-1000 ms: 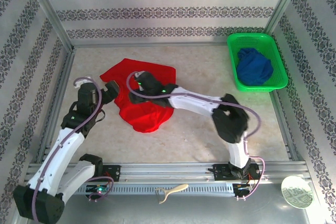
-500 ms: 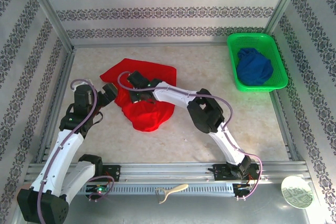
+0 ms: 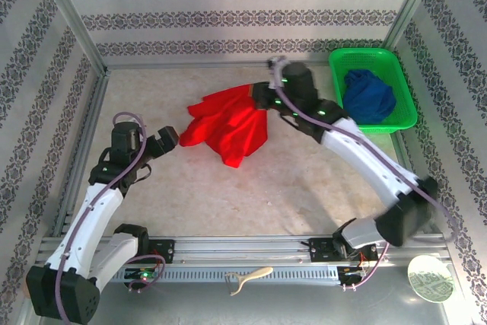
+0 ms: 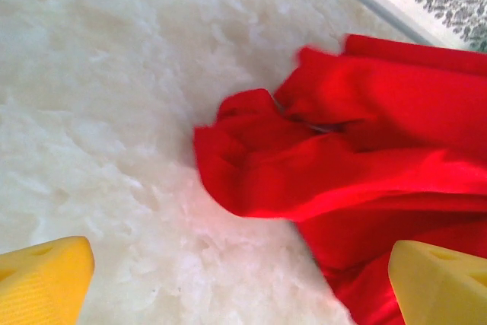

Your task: Fold the inside-out t-shirt

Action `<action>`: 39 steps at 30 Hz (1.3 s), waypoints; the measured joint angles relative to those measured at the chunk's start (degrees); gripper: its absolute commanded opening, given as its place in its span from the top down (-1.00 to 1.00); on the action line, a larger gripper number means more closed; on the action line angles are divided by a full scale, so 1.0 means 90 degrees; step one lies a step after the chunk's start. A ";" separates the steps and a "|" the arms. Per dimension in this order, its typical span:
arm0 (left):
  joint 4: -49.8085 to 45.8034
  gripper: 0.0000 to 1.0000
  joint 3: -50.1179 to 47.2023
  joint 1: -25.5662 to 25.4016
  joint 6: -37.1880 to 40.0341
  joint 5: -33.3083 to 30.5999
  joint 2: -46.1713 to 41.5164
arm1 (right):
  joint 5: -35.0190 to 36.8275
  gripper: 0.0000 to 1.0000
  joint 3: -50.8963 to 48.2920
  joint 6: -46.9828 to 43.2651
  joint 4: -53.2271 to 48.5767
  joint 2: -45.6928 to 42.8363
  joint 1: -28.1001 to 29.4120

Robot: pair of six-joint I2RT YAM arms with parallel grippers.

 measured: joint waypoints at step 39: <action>0.1052 1.00 0.2618 -0.3966 0.2237 -0.1671 0.6149 | 0.2242 0.70 -0.5797 0.2263 0.0843 -0.0976 0.1010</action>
